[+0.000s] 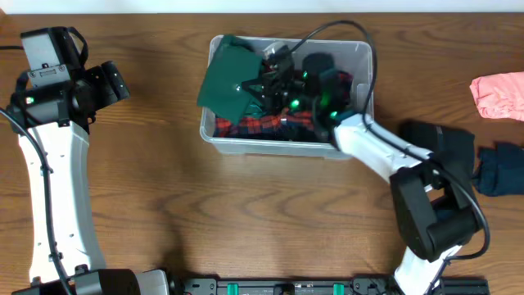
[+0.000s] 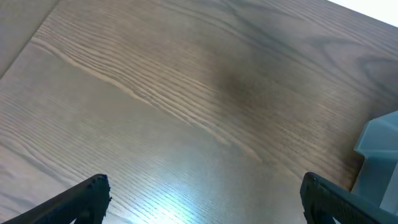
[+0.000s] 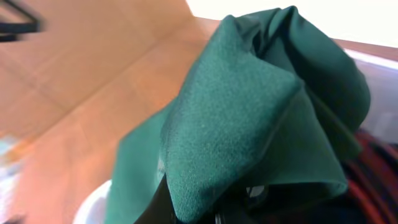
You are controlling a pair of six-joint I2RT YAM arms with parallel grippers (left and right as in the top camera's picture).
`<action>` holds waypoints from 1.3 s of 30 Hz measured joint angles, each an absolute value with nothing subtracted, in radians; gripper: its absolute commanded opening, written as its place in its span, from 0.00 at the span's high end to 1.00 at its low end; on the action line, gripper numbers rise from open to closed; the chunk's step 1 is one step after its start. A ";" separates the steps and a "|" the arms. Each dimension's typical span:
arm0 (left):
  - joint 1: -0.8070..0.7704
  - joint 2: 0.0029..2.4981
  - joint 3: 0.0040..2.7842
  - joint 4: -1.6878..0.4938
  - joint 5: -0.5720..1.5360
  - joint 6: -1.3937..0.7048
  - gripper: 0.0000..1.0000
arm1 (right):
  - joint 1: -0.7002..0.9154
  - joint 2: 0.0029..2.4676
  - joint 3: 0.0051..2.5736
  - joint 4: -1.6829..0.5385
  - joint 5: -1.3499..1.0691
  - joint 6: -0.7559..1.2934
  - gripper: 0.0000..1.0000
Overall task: Pack container
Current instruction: 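Carry the green shirt into the bin with the right gripper, then release the green shirt in the bin and lift the right gripper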
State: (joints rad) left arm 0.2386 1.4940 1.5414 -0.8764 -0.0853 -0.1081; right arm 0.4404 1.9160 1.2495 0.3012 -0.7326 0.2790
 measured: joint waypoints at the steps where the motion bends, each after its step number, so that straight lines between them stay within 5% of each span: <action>1: 0.239 1.494 1.541 -0.876 -0.085 -0.108 0.02 | 0.420 1.916 1.284 0.255 -0.801 0.268 0.99; 11: 0.239 1.494 1.541 -0.876 -0.085 -0.108 0.02 | 0.254 1.916 1.456 0.045 -1.081 0.120 0.99; 28: 0.239 1.494 1.541 -0.876 -0.085 -0.108 0.02 | 0.333 2.043 1.457 0.131 -1.039 0.043 0.97; 31: 0.239 1.494 1.541 -0.877 -0.085 -0.108 0.02 | 0.332 2.090 1.457 0.202 -1.012 0.069 0.01; 39: 0.239 1.494 1.541 -0.876 -0.085 -0.108 0.02 | 0.332 2.107 1.486 0.280 -1.000 0.163 0.01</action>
